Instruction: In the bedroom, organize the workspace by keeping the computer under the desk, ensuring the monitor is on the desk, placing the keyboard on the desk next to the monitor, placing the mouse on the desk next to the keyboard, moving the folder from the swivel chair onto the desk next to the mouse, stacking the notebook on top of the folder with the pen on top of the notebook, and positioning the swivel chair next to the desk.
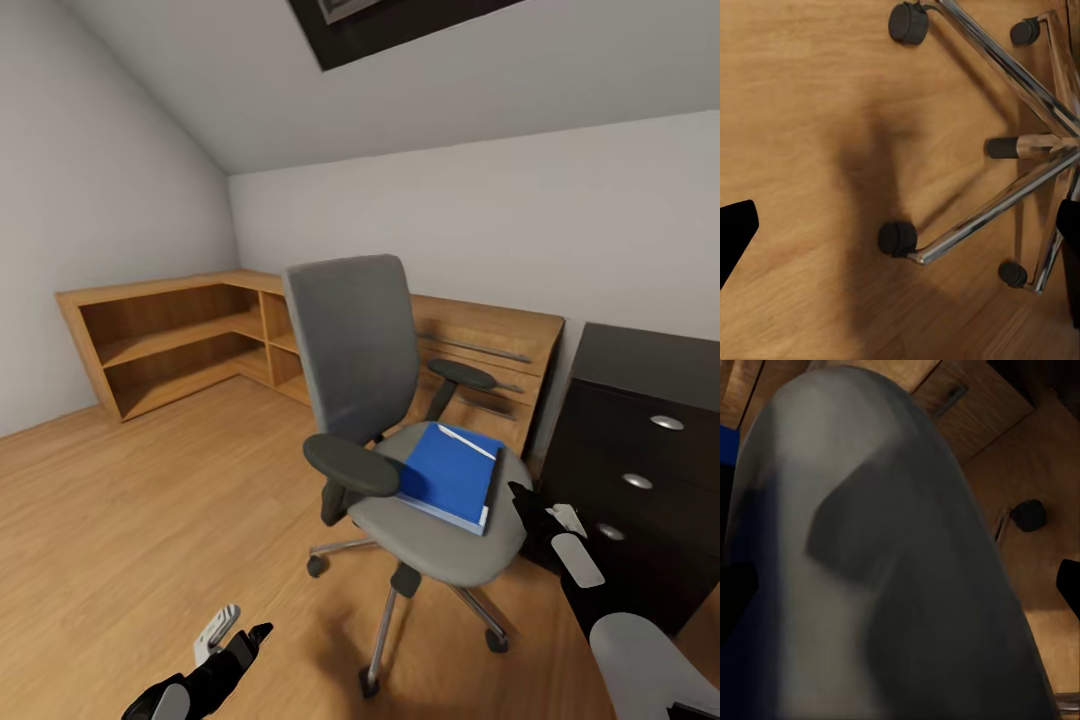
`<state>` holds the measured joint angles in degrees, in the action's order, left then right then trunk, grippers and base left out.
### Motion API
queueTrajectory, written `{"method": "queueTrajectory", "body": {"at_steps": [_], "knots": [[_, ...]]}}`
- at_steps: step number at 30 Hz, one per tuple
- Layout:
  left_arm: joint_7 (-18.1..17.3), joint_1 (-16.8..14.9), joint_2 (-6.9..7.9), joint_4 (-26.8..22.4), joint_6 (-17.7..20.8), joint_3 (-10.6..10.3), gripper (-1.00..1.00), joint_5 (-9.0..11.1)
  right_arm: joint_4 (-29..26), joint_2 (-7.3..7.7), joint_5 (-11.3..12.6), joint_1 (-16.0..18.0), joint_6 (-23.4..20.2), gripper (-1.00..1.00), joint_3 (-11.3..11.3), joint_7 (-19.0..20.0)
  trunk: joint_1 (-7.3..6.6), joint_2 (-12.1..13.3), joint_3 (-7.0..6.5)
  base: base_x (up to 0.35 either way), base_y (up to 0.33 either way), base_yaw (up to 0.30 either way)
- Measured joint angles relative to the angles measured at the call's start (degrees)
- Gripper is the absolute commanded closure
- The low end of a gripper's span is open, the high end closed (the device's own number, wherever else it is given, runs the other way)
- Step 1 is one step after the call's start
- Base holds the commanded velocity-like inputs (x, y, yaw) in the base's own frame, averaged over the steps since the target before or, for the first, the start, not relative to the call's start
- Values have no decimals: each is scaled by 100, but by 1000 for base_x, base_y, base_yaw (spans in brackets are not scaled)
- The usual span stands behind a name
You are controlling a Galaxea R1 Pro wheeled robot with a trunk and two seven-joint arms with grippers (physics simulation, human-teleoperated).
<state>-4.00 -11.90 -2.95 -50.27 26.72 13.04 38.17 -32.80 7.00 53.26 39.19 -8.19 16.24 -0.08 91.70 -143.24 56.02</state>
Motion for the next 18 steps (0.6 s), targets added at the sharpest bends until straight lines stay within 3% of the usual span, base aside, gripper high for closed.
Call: {"method": "queueTrajectory", "body": {"at_steps": [18], "knots": [[-1, -1, -5, 3, -5, -5, -100, -3, -1, -2, 13, 0, -1, -100, -4, 0, 1, 0, 0, 46, 23, 0]]}}
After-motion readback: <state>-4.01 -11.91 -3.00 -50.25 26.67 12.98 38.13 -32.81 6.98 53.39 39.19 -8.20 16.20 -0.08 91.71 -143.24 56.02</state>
